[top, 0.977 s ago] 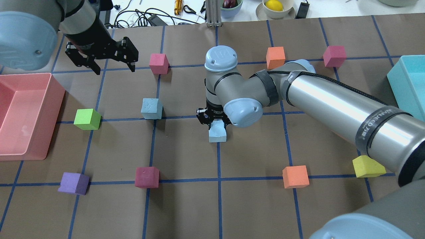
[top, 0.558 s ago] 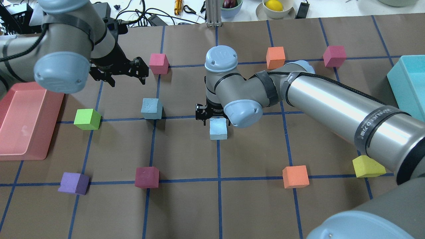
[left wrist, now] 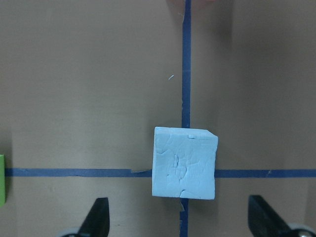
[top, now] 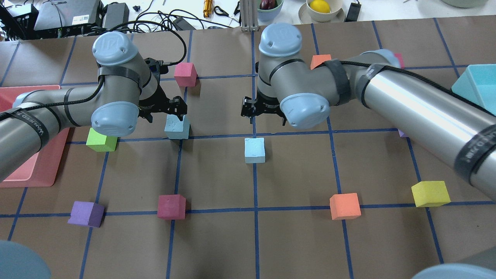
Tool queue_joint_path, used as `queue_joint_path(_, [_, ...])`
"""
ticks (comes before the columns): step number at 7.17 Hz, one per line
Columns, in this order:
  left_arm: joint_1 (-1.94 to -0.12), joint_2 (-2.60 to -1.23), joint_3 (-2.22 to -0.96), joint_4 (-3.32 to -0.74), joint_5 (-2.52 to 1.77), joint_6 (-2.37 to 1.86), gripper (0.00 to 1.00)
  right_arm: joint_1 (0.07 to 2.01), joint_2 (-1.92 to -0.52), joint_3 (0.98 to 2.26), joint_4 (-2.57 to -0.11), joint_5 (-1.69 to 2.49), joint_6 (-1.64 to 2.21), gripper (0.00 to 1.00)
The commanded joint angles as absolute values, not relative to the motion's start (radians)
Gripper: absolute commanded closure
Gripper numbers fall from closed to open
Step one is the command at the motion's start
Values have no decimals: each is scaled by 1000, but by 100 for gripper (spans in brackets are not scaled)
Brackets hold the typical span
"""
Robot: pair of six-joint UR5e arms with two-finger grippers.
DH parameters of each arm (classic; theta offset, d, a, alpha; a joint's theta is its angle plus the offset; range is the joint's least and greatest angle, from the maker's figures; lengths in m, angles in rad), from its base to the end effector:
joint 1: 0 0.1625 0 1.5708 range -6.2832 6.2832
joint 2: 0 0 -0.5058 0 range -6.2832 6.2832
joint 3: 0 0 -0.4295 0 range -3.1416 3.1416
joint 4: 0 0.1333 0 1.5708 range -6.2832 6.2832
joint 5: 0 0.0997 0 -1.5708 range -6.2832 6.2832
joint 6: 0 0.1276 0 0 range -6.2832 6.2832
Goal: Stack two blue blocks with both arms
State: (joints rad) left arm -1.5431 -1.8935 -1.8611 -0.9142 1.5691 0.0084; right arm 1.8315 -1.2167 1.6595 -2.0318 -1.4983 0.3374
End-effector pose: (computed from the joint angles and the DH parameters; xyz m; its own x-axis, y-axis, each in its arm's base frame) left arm -0.1164 -0.6203 0.2720 -0.9998 -0.0192 0.0013 -0.0193 0.9989 -0.0436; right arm 0.3093 -0.6062 0.3275 -0.9943 0.0760 -0.0744 0.0757 0.9971 0.0068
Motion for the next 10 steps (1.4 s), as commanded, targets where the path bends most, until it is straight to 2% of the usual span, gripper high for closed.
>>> queue_joint_path(1, [-1543, -1940, -1867, -862, 1568, 6, 0, 1703, -1366, 1663, -1909, -1506, 145, 0])
queue_joint_path(2, [-1543, -1957, -1867, -862, 1566, 9, 0, 1684, -1423, 1661, -1831, -1546, 140, 0])
queue_joint_path(4, [-1545, -1979, -1867, -861, 1566, 8, 1, 1652, -1434, 1660, -1789, -1566, 105, 0])
queue_joint_path(5, [-1545, -1980, -1867, -859, 1562, 12, 53, 1640, -1445, 1640, -1787, -1574, 101, 0])
queue_joint_path(6, [-1548, -1976, -1867, -859, 1499, -1, 85, 1640, -1468, 1620, -1772, -1577, 104, 0])
queue_joint_path(8, [-1569, -1944, -1865, -876, 1462, -20, 100, 1600, -1494, 1612, -1705, -1572, 103, 0])
queue_joint_path(10, [-1705, -1887, -1849, -900, 1457, -189, 100, 1585, -1526, 1602, -1657, -1563, 103, 0])
